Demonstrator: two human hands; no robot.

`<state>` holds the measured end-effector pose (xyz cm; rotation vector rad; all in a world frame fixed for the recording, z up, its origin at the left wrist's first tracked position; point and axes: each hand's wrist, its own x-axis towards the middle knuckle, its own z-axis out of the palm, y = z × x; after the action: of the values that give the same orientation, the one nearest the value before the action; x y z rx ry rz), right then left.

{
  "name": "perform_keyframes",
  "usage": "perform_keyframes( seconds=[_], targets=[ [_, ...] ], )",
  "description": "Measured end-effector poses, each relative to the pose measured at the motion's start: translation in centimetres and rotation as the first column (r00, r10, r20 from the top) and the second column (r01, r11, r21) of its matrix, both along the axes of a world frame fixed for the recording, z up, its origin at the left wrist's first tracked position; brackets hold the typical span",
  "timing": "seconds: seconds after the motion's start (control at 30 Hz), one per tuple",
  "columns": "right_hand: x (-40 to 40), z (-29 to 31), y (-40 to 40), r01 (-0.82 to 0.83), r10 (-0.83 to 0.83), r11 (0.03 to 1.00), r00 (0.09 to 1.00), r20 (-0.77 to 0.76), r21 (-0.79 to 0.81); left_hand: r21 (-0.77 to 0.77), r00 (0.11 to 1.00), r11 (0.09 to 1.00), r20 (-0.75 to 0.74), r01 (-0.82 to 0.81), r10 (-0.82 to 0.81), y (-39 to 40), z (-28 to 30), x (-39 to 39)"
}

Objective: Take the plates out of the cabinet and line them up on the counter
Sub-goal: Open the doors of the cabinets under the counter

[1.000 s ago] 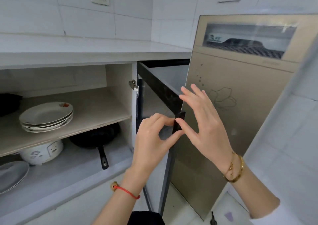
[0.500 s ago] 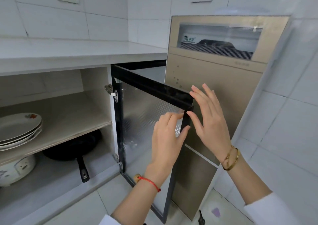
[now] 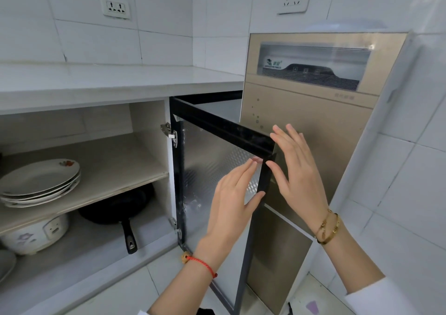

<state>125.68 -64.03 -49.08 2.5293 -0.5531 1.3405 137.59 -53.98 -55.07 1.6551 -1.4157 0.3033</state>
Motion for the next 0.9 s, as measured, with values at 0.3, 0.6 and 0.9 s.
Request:
perform_keyframes(
  seconds=[0.3, 0.6, 0.9],
  targets=[
    [1.4, 1.5, 3.9, -0.095, 0.094, 0.990, 0.995, -0.011, -0.107, -0.014, 0.996, 0.996, 0.036, -0.084, 0.084, 4.4, 1.2, 2.3],
    [9.2, 0.7, 10.2, -0.374, 0.375, 0.927, 0.927, -0.002, 0.035, -0.101, 0.944, 0.939, -0.010, -0.328, 0.329, 13.1, 1.7, 8.5],
    [19.6, -3.4, 14.5, -0.541, 0.564, 0.801, 0.825, -0.020, 0.257, -0.074, 0.780, 0.777, -0.035, -0.626, 0.625, 23.4, 0.4, 16.2]
  ],
)
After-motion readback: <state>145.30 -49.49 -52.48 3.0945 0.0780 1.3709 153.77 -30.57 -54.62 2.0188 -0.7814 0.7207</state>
